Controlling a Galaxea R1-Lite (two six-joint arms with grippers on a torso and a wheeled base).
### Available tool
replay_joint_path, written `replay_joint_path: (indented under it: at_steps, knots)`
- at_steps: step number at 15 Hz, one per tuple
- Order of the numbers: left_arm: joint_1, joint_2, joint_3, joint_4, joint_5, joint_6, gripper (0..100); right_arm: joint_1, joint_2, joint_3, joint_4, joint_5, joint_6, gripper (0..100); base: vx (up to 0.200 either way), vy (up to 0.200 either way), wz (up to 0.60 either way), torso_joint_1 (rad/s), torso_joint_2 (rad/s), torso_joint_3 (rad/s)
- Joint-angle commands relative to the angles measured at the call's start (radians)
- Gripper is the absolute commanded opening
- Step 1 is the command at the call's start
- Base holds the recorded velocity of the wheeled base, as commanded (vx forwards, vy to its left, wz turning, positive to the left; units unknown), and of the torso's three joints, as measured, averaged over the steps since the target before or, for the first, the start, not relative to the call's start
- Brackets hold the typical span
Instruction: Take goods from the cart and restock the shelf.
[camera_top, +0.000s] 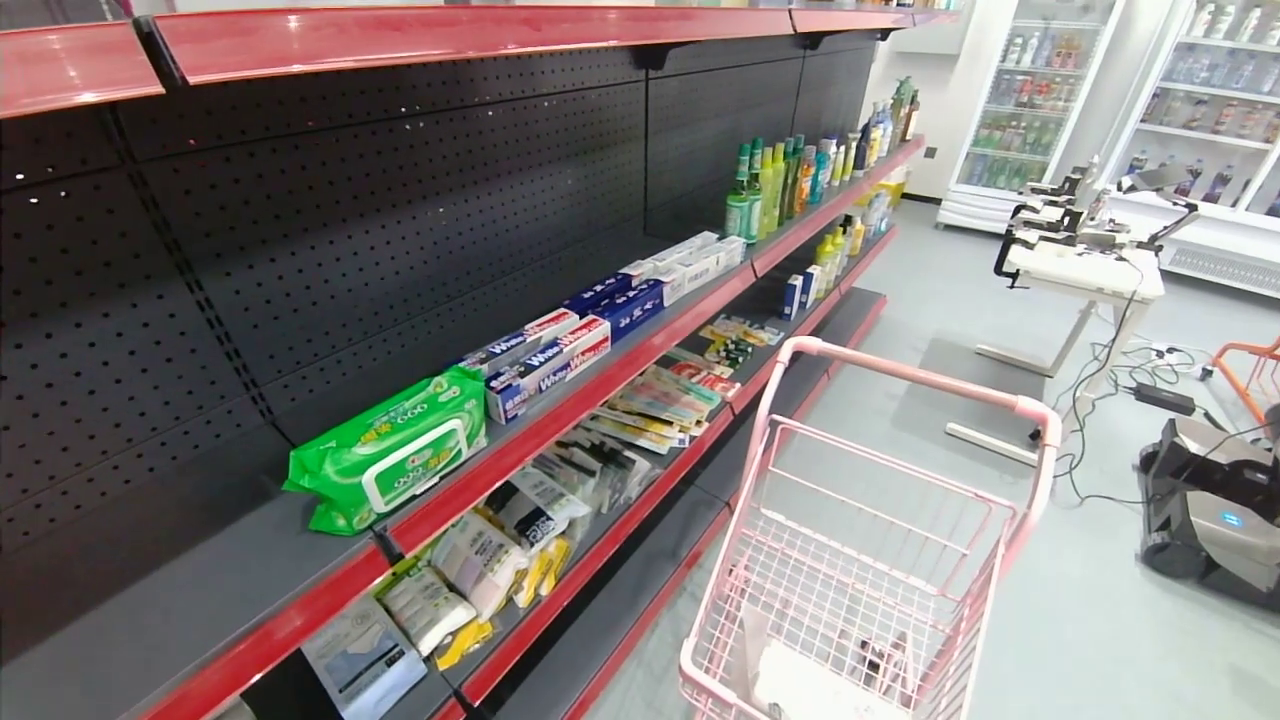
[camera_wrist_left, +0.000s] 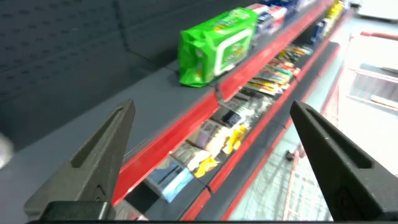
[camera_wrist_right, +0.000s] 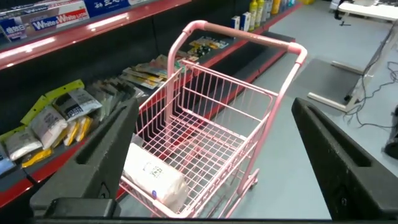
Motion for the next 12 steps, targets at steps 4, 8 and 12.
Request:
replay_joint_path:
  at_steps: [4, 8, 12]
  knots:
    - [0.002, 0.000, 0.000, -0.001, 0.000, 0.000, 100, 0.000, 0.001, 0.000, 0.000, 0.001, 0.001, 100, 0.000, 0.000, 0.00, 0.000, 0.00, 0.000]
    - [0.000, 0.000, 0.000, -0.001, 0.000, -0.001, 100, 0.000, 0.001, 0.000, 0.001, 0.001, 0.001, 100, 0.000, 0.000, 0.00, 0.000, 0.00, 0.000]
    - [0.002, 0.000, 0.000, -0.001, 0.000, -0.001, 100, 0.000, 0.001, 0.000, 0.000, 0.001, 0.001, 100, 0.000, 0.000, 0.00, 0.000, 0.00, 0.000]
